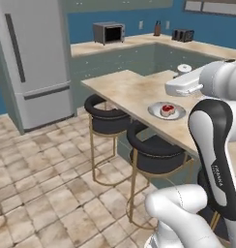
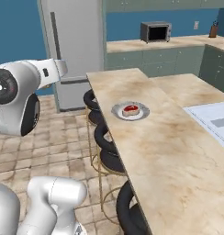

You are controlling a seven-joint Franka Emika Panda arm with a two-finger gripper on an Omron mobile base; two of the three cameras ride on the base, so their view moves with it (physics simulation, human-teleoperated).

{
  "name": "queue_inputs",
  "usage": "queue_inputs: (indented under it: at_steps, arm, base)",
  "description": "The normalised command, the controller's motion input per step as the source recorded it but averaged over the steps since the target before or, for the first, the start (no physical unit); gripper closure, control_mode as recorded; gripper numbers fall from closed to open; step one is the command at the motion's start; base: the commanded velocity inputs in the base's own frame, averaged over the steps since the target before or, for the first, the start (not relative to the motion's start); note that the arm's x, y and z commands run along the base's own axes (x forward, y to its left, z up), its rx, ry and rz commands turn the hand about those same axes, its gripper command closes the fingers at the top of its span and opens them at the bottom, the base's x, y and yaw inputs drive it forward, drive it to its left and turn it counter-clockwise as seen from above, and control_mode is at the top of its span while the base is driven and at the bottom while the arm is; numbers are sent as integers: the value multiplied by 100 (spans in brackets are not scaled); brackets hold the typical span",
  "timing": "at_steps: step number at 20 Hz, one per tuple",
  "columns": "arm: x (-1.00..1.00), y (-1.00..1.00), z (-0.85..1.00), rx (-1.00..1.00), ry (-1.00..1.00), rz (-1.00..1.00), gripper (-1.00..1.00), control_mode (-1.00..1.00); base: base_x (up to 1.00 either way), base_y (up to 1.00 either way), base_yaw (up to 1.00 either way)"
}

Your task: Retrieve the shaker from the cabinet and place it next the steak on a plate on the dining table.

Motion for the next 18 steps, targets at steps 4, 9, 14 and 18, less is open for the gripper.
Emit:
queue_inputs:
  at_steps: [4, 9, 14, 18]
  arm:
    - [0, 0, 0, 0, 0, 0, 100, 100]
    - [0, 0, 0, 0, 0, 0, 100, 100]
    - [0, 0, 0, 0, 0, 0, 100, 100]
    - [0, 0, 0, 0, 0, 0, 100, 100]
  base:
    - [42, 29, -46]
    - [46, 39, -47]
    - [58, 56, -51]
    - [62, 44, -52]
